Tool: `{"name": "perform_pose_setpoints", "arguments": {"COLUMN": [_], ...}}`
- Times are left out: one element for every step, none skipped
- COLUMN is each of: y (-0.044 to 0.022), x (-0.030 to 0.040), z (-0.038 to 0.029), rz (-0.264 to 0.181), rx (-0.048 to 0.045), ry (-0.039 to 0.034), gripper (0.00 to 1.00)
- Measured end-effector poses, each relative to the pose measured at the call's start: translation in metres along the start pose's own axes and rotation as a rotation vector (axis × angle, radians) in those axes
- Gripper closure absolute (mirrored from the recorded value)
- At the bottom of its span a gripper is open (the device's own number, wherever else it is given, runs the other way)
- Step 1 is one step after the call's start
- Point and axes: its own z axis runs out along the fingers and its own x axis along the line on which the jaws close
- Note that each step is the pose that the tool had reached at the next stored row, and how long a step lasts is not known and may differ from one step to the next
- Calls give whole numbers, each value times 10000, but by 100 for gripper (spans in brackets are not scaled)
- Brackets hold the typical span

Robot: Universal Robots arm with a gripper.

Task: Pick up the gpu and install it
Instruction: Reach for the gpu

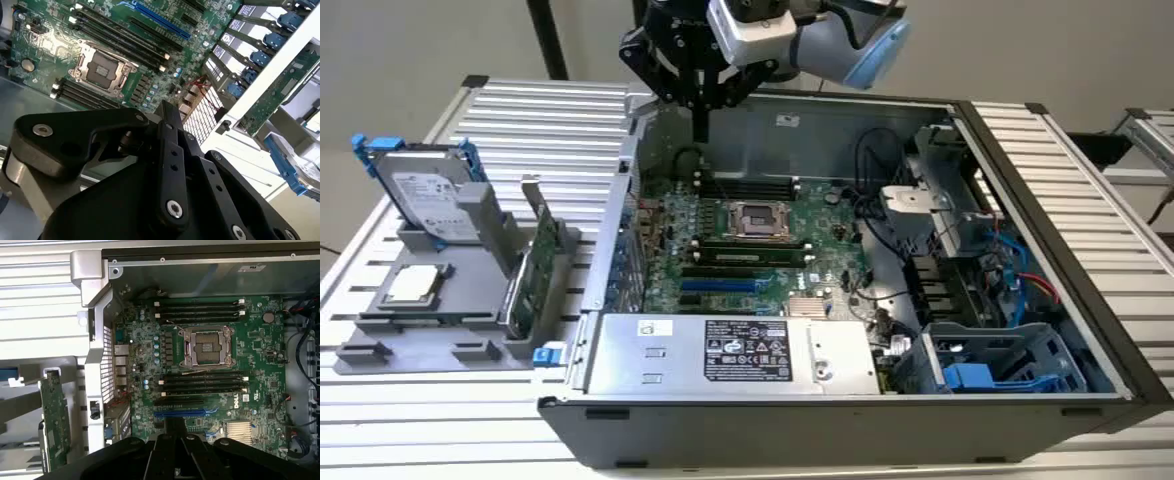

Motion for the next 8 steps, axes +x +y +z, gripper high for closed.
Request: {"name": "perform_pose_setpoints", "arguments": {"y": [0,0,0,0,0,0,0,0], "x": [0,0,0,0,0,0,1,3], "z": [0,2,3,3,3,3,3,3], "rz": [1,0,0,0,0,0,1,1], "rx": [0,-1,0,0,0,0,0,0], "ry": [0,-1,0,0,0,0,0,0], "gripper": [100,100,100,100,100,100,100,100]}}
